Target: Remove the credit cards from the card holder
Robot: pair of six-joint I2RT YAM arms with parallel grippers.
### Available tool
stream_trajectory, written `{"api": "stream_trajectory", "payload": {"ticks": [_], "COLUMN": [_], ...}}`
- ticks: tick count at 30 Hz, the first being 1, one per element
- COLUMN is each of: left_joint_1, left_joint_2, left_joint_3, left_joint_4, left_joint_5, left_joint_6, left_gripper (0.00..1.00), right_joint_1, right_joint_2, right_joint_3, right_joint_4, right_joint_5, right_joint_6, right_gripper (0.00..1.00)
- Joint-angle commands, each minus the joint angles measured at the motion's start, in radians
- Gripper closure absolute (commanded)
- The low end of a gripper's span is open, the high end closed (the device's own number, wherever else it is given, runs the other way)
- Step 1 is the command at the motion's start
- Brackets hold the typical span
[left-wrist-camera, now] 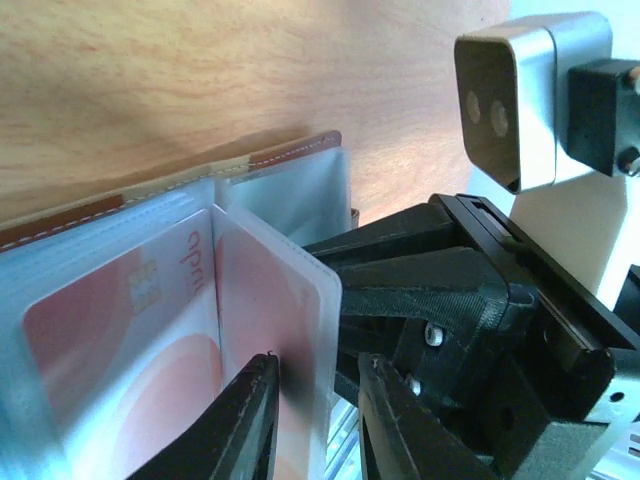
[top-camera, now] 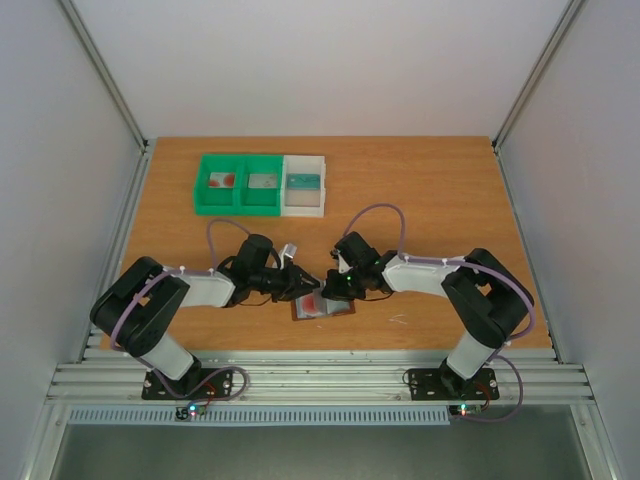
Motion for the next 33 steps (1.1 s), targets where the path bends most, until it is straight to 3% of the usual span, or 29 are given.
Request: {"api": "stream_trajectory", "payload": {"ticks": [1,33], "left_joint_1": [-0.005,-0.088], "left_joint_2": [0.001,0.038], "left_joint_3": [0.027,0.119], "left_joint_4": [0.025,0.011], "left_joint_5": [-0.028,-0.052], "left_joint_6": [0.015,0.0], "left_gripper": [0.76,0.73], "right_joint_1": [0.005,0.004], "right_joint_2": [-0.054,-0.386], "right_joint_3": [-0.005,-0.035], "right_joint_4": [-0.063,-0.228], "right_joint_5": [0.066,0.295], "right_joint_6": [-0.004,-0.059], "right_gripper": [0.88,0.85]}}
